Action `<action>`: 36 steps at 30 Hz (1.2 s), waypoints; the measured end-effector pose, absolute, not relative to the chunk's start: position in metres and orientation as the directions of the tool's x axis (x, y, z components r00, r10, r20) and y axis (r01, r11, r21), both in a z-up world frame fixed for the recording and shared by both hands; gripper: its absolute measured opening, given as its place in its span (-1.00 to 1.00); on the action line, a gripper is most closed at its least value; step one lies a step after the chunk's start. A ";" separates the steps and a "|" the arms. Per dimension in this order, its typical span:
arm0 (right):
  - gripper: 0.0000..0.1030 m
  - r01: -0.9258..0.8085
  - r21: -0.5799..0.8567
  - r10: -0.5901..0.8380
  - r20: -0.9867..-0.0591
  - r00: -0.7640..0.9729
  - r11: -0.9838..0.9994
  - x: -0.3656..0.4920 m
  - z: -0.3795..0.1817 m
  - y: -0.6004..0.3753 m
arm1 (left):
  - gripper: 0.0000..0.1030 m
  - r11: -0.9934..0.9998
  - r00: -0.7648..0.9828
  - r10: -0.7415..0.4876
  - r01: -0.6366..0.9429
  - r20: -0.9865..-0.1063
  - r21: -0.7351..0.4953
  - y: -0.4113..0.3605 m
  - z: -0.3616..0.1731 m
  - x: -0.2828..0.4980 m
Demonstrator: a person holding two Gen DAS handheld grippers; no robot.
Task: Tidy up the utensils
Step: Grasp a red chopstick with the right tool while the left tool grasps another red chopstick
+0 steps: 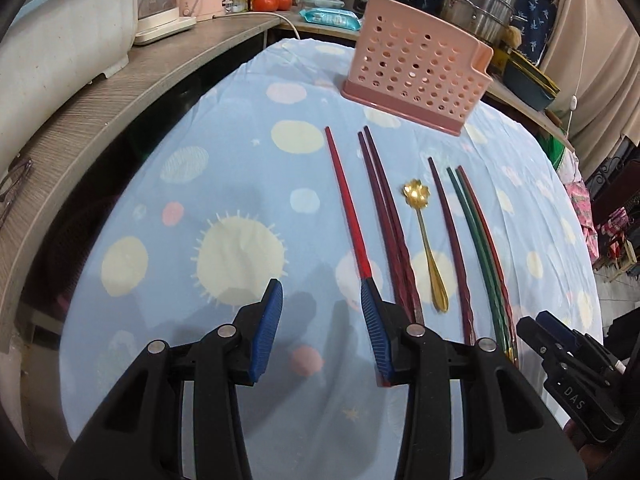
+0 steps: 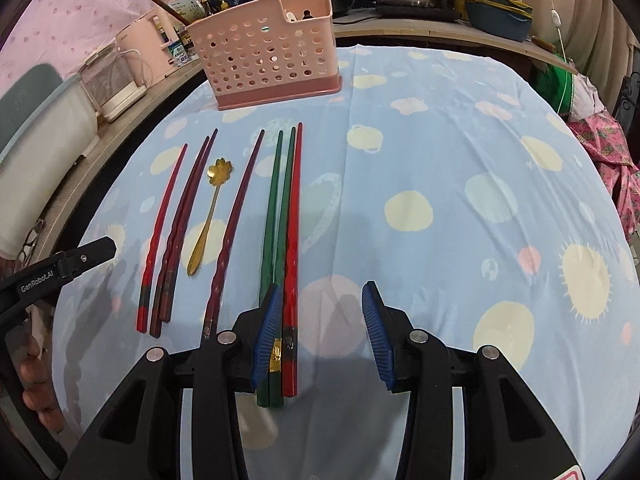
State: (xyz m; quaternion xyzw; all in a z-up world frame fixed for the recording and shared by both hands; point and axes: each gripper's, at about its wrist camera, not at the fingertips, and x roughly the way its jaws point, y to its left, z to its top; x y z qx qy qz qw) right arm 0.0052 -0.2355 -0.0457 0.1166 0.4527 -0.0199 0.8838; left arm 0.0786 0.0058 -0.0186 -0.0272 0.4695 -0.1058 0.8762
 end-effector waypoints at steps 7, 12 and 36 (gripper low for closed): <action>-0.34 0.127 0.184 0.077 -0.811 0.581 0.975 0.005 -0.052 -0.231 | -0.24 0.970 0.520 -0.236 0.181 -0.821 -0.164 -0.001 -0.023 0.074; -0.39 0.136 0.179 0.068 -0.811 0.581 0.974 0.006 -0.052 -0.235 | -0.24 0.966 0.501 -0.251 0.188 -0.828 -0.179 -0.003 -0.027 0.074; -0.74 0.098 0.128 0.051 -0.826 0.561 0.987 -0.015 -0.055 -0.222 | -0.26 0.953 0.456 -0.272 0.251 -0.848 -0.171 -0.018 -0.043 0.062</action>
